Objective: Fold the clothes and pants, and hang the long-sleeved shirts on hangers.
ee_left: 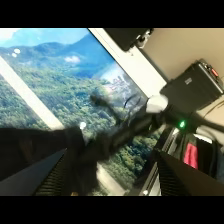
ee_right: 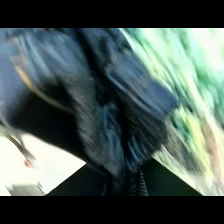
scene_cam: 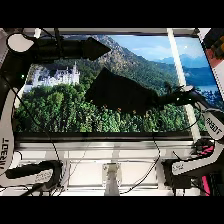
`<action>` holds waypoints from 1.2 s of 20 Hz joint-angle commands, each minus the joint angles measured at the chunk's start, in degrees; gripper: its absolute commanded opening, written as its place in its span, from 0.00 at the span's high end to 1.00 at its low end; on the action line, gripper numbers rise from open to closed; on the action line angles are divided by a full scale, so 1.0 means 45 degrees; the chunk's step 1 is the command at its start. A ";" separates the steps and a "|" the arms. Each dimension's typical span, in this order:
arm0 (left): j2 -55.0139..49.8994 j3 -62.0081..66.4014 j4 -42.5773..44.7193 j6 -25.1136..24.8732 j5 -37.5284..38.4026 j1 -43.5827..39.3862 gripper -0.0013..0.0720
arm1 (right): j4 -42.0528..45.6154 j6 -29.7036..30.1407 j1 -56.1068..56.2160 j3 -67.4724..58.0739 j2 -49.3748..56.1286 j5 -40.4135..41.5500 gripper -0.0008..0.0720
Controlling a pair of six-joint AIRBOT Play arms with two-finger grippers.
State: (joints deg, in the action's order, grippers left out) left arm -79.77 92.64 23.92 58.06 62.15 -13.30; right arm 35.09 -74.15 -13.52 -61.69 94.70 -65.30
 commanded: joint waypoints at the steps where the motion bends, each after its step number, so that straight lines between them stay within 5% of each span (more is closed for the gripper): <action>1: 0.0000 0.0005 0.0010 0.0005 0.0005 0.0015 0.14 | -0.1073 -0.1064 -0.1729 -0.2229 -0.0015 0.1069 0.96; 6: 0.0000 0.0005 0.0010 0.0000 -0.0379 0.0165 0.14 | 0.0078 -0.3172 -0.6290 -0.4551 -0.0267 0.0510 0.96; 11: 0.0000 0.0005 0.0005 0.0005 -0.0617 0.0311 0.14 | 0.4031 -0.4459 -0.9826 -0.4590 -0.1049 -0.1205 0.96; 20: 0.0000 0.0005 0.0010 0.0000 -0.0612 0.0311 0.14 | 0.8573 -0.5095 -1.1244 -0.4585 -0.1200 -0.4420 0.95; 21: 0.0000 0.0005 0.0010 0.0000 -0.0612 0.0311 0.14 | 0.8446 -0.5163 -1.1244 -0.4590 -0.1200 -0.4697 0.87; 23: 0.0000 0.0005 0.0015 0.0000 -0.0602 0.0311 0.14 | 0.8529 -0.5668 -1.1244 -0.4813 -0.1205 -0.5678 0.21; 24: 0.0000 0.0005 0.0015 0.0000 -0.0602 0.0321 0.14 | 0.8573 -0.5663 -1.1283 -0.5221 -0.1205 -0.6125 0.20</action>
State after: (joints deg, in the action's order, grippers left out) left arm -79.77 92.64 23.94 58.08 59.40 -11.92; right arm 71.50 -98.06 -63.96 -83.26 89.34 -86.98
